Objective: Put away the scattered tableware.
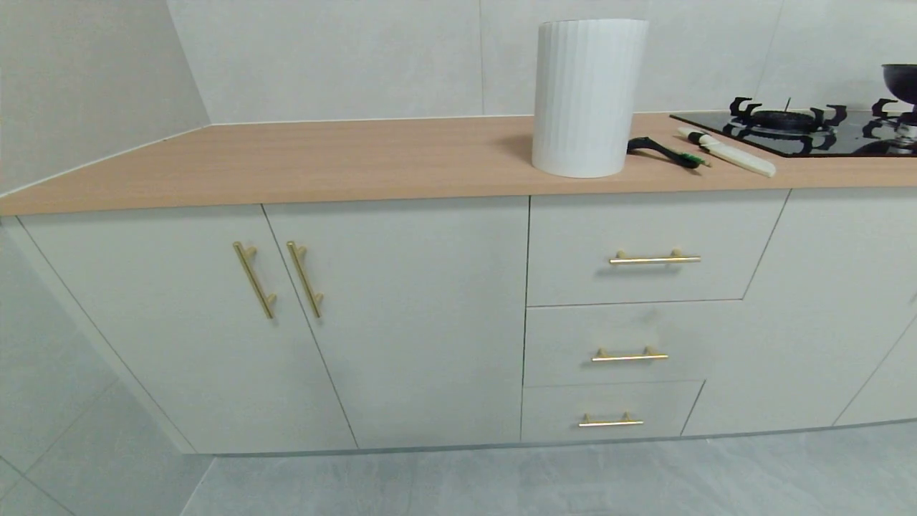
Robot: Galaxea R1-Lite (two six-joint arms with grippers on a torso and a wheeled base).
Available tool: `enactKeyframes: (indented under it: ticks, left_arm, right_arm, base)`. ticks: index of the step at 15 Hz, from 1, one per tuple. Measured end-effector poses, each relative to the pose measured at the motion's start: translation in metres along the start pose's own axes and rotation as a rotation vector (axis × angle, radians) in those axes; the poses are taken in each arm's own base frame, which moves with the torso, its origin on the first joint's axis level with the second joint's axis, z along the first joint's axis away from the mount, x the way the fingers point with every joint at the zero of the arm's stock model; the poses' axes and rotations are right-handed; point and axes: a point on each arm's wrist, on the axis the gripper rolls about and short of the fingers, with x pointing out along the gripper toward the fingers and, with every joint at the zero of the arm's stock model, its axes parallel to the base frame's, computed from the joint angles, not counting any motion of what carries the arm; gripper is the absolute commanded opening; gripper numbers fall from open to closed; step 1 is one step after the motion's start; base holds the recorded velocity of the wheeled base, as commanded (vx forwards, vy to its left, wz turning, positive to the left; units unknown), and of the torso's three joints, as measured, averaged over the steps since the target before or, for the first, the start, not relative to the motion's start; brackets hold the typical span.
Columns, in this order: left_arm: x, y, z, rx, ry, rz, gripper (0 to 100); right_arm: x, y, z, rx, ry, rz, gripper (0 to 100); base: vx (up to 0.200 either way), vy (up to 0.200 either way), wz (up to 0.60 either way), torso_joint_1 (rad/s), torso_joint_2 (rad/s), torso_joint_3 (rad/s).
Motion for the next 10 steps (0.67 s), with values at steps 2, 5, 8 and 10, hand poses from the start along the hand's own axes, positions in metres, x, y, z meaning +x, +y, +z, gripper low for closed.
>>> enactKeyframes:
  ticks: [2,5,8,10]
  left_arm:
    - [0.0000,0.0000,0.0000,0.000,0.000,-0.001,100]
    - [0.0000,0.0000,0.0001,-0.002,-0.001,0.000,100]
    - [0.0000,0.0000,0.0000,-0.002,0.000,0.000,100]
    - [0.0000,0.0000,0.0000,0.000,0.000,0.000,100]
  right_arm:
    - [0.0000,0.0000,0.0000,0.000,0.000,0.000,100]
    - [0.0000,0.0000,0.0000,0.000,0.000,0.000,100]
    - [0.0000,0.0000,0.0000,0.000,0.000,0.000,100]
    - [0.0000,0.0000,0.0000,0.001,0.000,-0.001,100]
  base:
    - [0.000,-0.100,0.00,-0.001,0.00,0.004]
    - [0.000,0.000,0.00,0.000,0.00,0.000]
    - [0.000,0.000,0.00,0.000,0.00,0.000]
    - [0.000,0.000,0.00,0.000,0.00,0.000]
